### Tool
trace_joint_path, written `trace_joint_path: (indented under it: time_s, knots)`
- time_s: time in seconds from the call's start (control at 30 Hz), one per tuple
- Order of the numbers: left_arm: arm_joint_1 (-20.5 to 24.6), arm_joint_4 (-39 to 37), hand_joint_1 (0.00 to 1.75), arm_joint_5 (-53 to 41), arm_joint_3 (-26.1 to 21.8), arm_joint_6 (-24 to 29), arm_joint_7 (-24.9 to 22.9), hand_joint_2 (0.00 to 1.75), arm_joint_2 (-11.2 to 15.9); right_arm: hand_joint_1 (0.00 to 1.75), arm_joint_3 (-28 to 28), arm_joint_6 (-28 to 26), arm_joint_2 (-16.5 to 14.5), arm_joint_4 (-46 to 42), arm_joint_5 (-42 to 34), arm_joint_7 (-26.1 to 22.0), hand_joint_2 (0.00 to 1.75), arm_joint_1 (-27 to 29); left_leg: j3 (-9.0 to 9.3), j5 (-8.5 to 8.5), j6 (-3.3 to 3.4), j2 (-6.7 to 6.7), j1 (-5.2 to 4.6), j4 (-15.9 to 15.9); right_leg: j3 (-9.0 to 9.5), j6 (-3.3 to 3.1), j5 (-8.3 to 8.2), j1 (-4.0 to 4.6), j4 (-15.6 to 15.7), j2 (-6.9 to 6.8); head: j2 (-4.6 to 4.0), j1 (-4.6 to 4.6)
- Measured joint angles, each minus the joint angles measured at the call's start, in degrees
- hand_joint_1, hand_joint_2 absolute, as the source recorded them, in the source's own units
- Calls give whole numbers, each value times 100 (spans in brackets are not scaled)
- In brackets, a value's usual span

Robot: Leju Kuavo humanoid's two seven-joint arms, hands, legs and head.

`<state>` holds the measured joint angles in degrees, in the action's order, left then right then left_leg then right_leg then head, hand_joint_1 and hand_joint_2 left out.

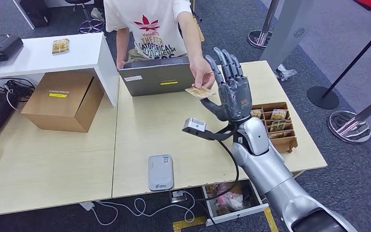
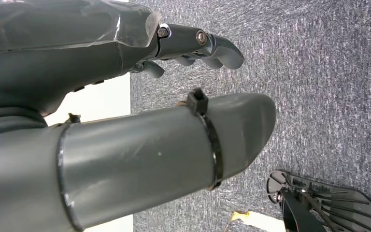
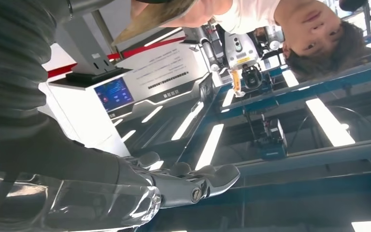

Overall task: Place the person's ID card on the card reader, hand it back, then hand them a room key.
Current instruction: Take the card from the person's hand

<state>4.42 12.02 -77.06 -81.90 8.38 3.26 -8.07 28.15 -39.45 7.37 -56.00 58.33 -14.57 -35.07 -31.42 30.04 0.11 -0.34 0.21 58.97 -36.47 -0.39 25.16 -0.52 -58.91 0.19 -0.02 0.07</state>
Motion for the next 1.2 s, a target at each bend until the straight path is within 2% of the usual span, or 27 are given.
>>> trace_joint_path:
  time_s: [0.03,0.1,0.13,0.17,0.23,0.47,1.03,1.2]
  knots:
    - [0,0,0,-4,0,-1,4,0,0,49,-16,0,-1,0,3,11,175,4,0,0,0,0,0,0,0,0,0,0,0,0,0,1]
    - [0,0,0,-13,0,-3,12,0,0,109,-34,0,-1,0,9,33,175,16,0,0,0,0,0,0,0,0,0,0,0,0,0,0]
    - [0,0,0,-18,0,-6,16,0,0,131,-39,0,-1,0,9,46,175,23,1,0,0,0,0,0,0,0,0,0,0,1,0,0]
    - [0,0,0,-25,0,-10,21,0,0,147,-42,0,-1,0,10,59,175,31,1,0,0,0,0,0,0,0,0,0,0,1,0,-1]
    - [0,0,0,-40,0,-20,33,0,0,160,-46,0,-1,-1,10,80,175,51,1,0,0,0,0,0,0,0,0,0,0,1,0,-1]
    - [1,0,0,-77,16,-53,43,0,1,174,-85,-4,1,-51,78,218,175,178,1,0,0,0,0,0,0,0,0,0,0,1,0,1]
    - [3,0,0,-51,39,-57,-12,0,2,175,-124,29,-1,-101,69,281,175,238,0,0,0,0,0,0,0,0,0,0,0,1,0,-1]
    - [3,0,0,-3,39,-35,-57,0,0,175,-120,139,-3,-92,-196,193,175,228,0,0,0,0,0,0,2,0,0,0,0,0,0,-1]
